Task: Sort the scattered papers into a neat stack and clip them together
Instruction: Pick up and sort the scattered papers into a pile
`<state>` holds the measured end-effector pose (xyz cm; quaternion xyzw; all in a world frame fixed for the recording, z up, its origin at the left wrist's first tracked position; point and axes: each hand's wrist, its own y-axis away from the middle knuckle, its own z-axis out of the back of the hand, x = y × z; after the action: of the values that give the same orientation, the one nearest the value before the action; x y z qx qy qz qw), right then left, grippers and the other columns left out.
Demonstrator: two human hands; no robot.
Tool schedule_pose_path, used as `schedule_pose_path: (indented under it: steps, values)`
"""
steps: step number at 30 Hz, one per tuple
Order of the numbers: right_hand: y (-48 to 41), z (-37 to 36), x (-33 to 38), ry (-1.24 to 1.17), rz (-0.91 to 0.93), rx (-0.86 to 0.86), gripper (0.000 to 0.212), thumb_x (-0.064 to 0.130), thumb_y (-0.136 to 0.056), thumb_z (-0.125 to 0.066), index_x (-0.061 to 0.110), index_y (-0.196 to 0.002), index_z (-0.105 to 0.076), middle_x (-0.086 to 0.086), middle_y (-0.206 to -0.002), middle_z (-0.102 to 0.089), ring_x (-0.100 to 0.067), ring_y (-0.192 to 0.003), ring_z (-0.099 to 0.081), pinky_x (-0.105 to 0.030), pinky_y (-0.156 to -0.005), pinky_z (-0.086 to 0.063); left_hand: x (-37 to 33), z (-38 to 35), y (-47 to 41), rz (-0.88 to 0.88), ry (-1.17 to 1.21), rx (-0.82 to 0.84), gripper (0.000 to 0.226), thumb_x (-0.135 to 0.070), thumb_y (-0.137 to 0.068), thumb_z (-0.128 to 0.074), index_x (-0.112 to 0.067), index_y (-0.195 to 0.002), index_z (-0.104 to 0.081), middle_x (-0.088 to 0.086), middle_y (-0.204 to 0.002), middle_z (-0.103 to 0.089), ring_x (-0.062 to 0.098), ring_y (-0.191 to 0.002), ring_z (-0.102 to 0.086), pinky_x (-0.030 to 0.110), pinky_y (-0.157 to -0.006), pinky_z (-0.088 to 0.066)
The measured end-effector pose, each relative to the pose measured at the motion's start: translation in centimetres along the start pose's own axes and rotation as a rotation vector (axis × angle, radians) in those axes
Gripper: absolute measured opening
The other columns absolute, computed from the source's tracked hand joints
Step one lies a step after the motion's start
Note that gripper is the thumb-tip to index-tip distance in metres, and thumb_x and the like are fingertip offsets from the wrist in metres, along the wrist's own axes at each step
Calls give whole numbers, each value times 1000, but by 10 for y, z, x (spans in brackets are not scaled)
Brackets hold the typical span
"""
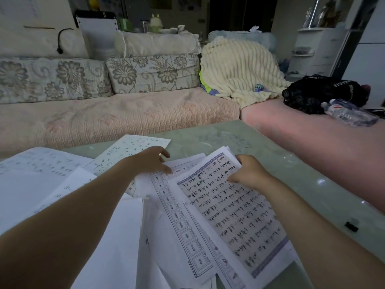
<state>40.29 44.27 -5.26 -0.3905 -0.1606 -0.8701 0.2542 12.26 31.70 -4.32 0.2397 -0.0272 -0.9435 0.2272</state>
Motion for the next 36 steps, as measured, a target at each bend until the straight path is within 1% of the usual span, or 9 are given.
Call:
schedule_pose_path:
  steps: [4,10,14,19,22,25,27,30,36]
  values:
    - [0,-1,-1,-23,-10,-46,39,0,-74,-78,18,-106,-68,-1,-98,-72,-18,-85,-68,-32,-72,-57,-27,3,9,-132,-47,9,4,-24,-91,-64,-29,-91,-64,-9,-85,-64,15,-82,-58,25,-66,-39]
    - [3,0,1,-154,-24,-111,34,13,-73,-82,15,-104,-68,-1,-97,-73,-18,-82,-70,-37,-76,-59,-66,0,28,-209,125,-17,20,-33,-84,-73,-23,-100,-66,-9,-90,-66,10,-82,-61,21,-65,-44]
    - [8,7,4,-203,-24,-69,61,28,-69,-87,23,-116,-49,7,-102,-69,-12,-89,-67,-31,-74,-54,-78,-2,39,-243,240,-99,17,-22,-81,-78,-26,-95,-69,-13,-89,-72,10,-83,-69,35,-78,-59]
    - [24,22,-1,-286,-53,26,24,5,-76,-81,19,-94,-74,0,-93,-77,-16,-81,-73,-30,-72,-57,-88,4,62,-253,171,-205,14,-26,-85,-72,-37,-92,-66,-16,-96,-69,14,-84,-68,39,-77,-59]
    - [37,24,-2,-344,-72,42,21,3,-78,-79,13,-96,-74,-4,-92,-78,-20,-84,-74,-35,-79,-59,-77,3,79,-180,58,-448,34,-35,-83,-74,-39,-113,-59,-17,-107,-63,8,-82,-63,29,-66,-55]
    - [50,26,2,-372,-71,-6,22,8,-80,-79,15,-99,-71,-3,-96,-76,-23,-93,-71,-41,-91,-55,-62,-10,102,22,553,-567,78,-32,-73,-84,-28,-138,-40,-8,-126,-50,14,-107,-55,38,-85,-54]
    - [60,30,8,-418,-57,-38,22,10,-82,-78,17,-102,-70,-2,-98,-76,-23,-95,-71,-46,-94,-54,-57,-19,120,141,982,-387,86,-34,-71,-84,-17,-141,-37,3,-131,-54,23,-110,-60,46,-93,-53]
    - [78,35,19,-540,-27,-82,29,10,-83,-77,16,-109,-68,-2,-104,-75,-23,-100,-70,-47,-96,-53,-68,-32,150,9,1012,-88,59,-37,-79,-77,-14,-129,-54,5,-112,-71,25,-97,-71,48,-86,-57]
    - [129,42,46,-604,148,-304,31,2,-90,-64,18,-116,-63,5,-105,-71,-13,-97,-67,-25,-73,-52,-116,-26,193,-125,1154,-337,24,-13,-90,-68,-20,-112,-63,-1,-96,-76,20,-88,-73,43,-77,-60]
